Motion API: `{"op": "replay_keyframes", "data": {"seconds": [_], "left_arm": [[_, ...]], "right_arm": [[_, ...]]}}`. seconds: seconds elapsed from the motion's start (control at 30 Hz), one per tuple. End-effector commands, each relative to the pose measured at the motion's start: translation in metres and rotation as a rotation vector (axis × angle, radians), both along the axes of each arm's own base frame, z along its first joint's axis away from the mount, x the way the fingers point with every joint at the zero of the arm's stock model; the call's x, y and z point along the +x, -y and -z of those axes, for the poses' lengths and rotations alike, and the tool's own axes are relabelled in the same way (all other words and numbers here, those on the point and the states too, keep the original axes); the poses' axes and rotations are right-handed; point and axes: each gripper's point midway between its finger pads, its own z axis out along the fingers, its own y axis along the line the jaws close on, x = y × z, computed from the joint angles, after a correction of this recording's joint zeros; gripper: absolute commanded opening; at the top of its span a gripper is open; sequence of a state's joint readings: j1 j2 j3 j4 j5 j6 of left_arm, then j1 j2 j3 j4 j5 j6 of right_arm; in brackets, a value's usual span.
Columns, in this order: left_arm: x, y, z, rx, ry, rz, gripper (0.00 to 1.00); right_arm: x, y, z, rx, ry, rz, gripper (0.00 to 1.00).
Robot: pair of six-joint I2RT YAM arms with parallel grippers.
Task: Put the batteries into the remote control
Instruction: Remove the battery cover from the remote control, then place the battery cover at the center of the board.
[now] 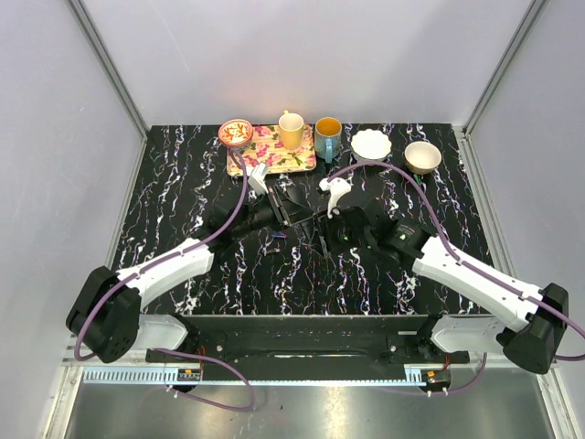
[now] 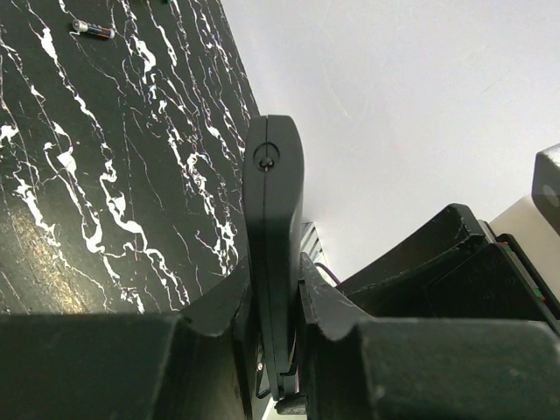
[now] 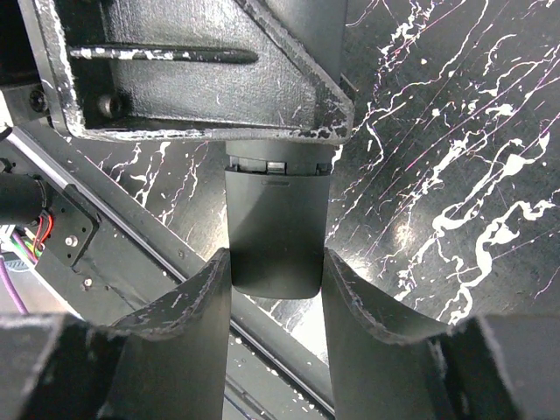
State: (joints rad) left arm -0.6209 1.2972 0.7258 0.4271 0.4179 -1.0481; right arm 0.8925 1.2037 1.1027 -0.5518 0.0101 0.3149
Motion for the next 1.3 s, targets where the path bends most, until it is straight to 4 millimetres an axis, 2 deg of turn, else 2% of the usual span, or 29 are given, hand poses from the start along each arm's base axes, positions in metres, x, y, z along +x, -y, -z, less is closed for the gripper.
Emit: {"op": "replay_keyframes", "data": {"seconds": [0.0, 0.3, 0.4, 0.43, 0.5, 0.53, 0.57, 0.6, 0.63, 0.67, 0.7, 0.73, 0.77, 0.8, 0.87, 0.9, 0.97, 1.0, 1.07, 1.1, 1.27], "left_arm": [[0.021, -0.013, -0.007, 0.034, 0.065, -0.085, 0.0], [0.03, -0.021, -0.015, 0.006, 0.064, -0.109, 0.0], [0.03, -0.026, -0.016, 0.004, 0.068, -0.115, 0.0], [0.029, -0.028, -0.015, 0.005, 0.07, -0.112, 0.0], [0.027, -0.036, -0.006, 0.015, 0.06, -0.123, 0.0], [0.022, -0.04, -0.012, 0.0, 0.069, -0.125, 0.0], [0.018, -0.043, -0.006, -0.003, 0.067, -0.122, 0.0], [0.012, -0.048, -0.013, -0.018, 0.088, -0.121, 0.0], [0.008, -0.05, -0.015, -0.021, 0.101, -0.118, 0.0], [0.001, -0.054, -0.007, -0.011, 0.094, -0.12, 0.0], [-0.006, -0.059, -0.015, -0.023, 0.121, -0.128, 0.0], [-0.008, -0.064, -0.014, -0.021, 0.131, -0.147, 0.0], [-0.014, -0.069, -0.003, -0.008, 0.115, -0.157, 0.0], [-0.021, -0.075, -0.012, -0.026, 0.147, -0.172, 0.0], [-0.026, -0.085, -0.002, -0.014, 0.159, -0.204, 0.0], [-0.032, -0.09, -0.01, -0.034, 0.196, -0.216, 0.0], [-0.037, -0.097, -0.002, -0.033, 0.203, -0.237, 0.0], [-0.042, -0.101, -0.008, -0.051, 0.229, -0.245, 0.0], [-0.048, -0.105, -0.004, -0.056, 0.236, -0.251, 0.0], [-0.051, -0.108, -0.009, -0.07, 0.254, -0.255, 0.0], [-0.06, -0.114, -0.007, -0.031, 0.266, -0.254, 0.0]], "right_arm": [[-0.012, 0.011, -0.015, 0.026, 0.008, 0.004, 0.27], [-0.015, 0.016, -0.014, 0.028, 0.002, 0.011, 0.26], [-0.01, 0.028, -0.008, -0.016, 0.026, 0.059, 0.26], [-0.002, 0.037, -0.003, -0.056, 0.048, 0.108, 0.26], [0.005, 0.051, 0.019, -0.148, 0.034, 0.167, 0.27], [0.015, 0.063, 0.028, -0.185, 0.025, 0.232, 0.26], [0.017, 0.072, 0.044, -0.224, -0.007, 0.262, 0.25], [0.024, 0.079, 0.06, -0.256, -0.047, 0.297, 0.24], [0.035, 0.09, 0.068, -0.24, -0.095, 0.348, 0.23], [0.039, 0.097, 0.081, -0.244, -0.132, 0.372, 0.21], [0.044, 0.101, 0.094, -0.258, -0.165, 0.393, 0.2], [0.055, 0.106, 0.098, -0.241, -0.175, 0.426, 0.19], [0.059, 0.107, 0.102, -0.239, -0.185, 0.438, 0.19], [0.064, 0.106, 0.114, -0.258, -0.21, 0.445, 0.19], [0.079, 0.1, 0.116, -0.228, -0.227, 0.457, 0.19], [0.084, 0.098, 0.13, -0.25, -0.259, 0.46, 0.19], [0.101, 0.09, 0.131, -0.224, -0.27, 0.475, 0.18], [0.104, 0.09, 0.145, -0.245, -0.301, 0.48, 0.18], [0.115, 0.085, 0.157, -0.256, -0.325, 0.482, 0.18], [0.118, 0.084, 0.161, -0.262, -0.334, 0.482, 0.18], [0.127, 0.083, 0.179, -0.306, -0.361, 0.467, 0.17]]}}
